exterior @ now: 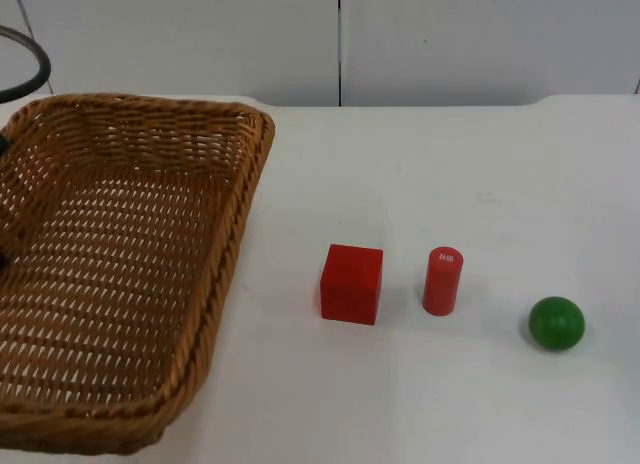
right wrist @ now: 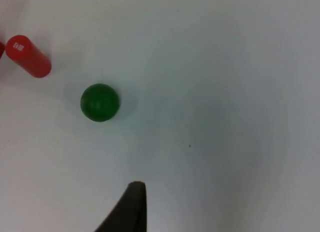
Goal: Pick up the basket with the left hand and place the object to the left of the red cylinder into the basket with the right hand.
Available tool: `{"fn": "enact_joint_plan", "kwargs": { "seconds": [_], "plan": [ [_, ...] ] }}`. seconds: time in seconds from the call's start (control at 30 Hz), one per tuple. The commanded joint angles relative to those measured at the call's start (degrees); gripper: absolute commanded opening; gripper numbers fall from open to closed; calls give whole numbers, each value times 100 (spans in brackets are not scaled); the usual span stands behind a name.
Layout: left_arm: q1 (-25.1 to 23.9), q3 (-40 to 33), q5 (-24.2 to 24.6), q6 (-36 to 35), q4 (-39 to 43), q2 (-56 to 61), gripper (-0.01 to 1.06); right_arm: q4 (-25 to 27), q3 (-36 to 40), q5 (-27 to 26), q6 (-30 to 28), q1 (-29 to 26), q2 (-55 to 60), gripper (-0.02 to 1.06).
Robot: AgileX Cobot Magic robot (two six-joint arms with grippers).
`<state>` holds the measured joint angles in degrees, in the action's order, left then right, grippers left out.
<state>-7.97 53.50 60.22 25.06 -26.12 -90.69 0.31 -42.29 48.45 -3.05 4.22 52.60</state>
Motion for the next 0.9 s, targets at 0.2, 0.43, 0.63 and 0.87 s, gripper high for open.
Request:
{"fn": "enact_joint_plan", "kwargs": {
  "seconds": [0.2,0.43,0.63,0.87],
  "plan": [
    [-12,-10,-101,106,-205,100,0,318,14,-104,-286,-52,-18,105],
    [-12,-10,-259,106,-241,100,0,2066,2,-226,-2273,-52,275,105],
    [-12,-10,-377,106,-270,90,0,2574,-199,-269,-3038,299,1193,105],
    [-12,-10,-526,106,-299,90,0,1962,-1354,-727,-3038,1508,2679,105]
  ]
}}
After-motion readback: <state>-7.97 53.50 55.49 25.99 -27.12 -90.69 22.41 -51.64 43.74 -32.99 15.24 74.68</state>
